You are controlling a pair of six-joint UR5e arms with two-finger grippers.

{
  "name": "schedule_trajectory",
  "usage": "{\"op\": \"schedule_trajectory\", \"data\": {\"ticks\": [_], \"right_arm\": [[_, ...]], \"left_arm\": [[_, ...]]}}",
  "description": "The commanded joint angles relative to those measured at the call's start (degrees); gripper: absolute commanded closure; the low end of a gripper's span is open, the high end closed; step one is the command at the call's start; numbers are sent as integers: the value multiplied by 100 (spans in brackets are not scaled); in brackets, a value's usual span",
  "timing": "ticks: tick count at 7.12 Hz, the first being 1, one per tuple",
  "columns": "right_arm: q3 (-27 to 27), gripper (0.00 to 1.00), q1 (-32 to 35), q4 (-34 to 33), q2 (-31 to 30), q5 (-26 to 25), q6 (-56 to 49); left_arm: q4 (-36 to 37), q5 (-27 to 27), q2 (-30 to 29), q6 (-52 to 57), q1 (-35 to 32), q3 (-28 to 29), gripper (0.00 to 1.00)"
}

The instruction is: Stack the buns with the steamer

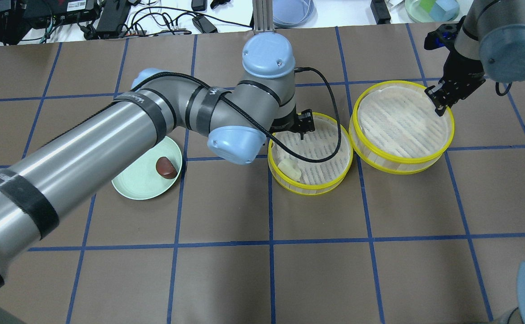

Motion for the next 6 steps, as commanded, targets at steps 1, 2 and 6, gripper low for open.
{"op": "schedule_trajectory", "data": {"ticks": [1,2,6], "right_arm": [[0,100,453,0,-2,26,884],[9,100,751,0,-2,26,1359],[316,100,1666,-473,-11,308,2390]], "left_arm": [[-797,46,331,1034,1020,-31,0],[-1000,46,498,1266,1478,-92,0],[-1081,133,535,2226,2501,-768,0]]}}
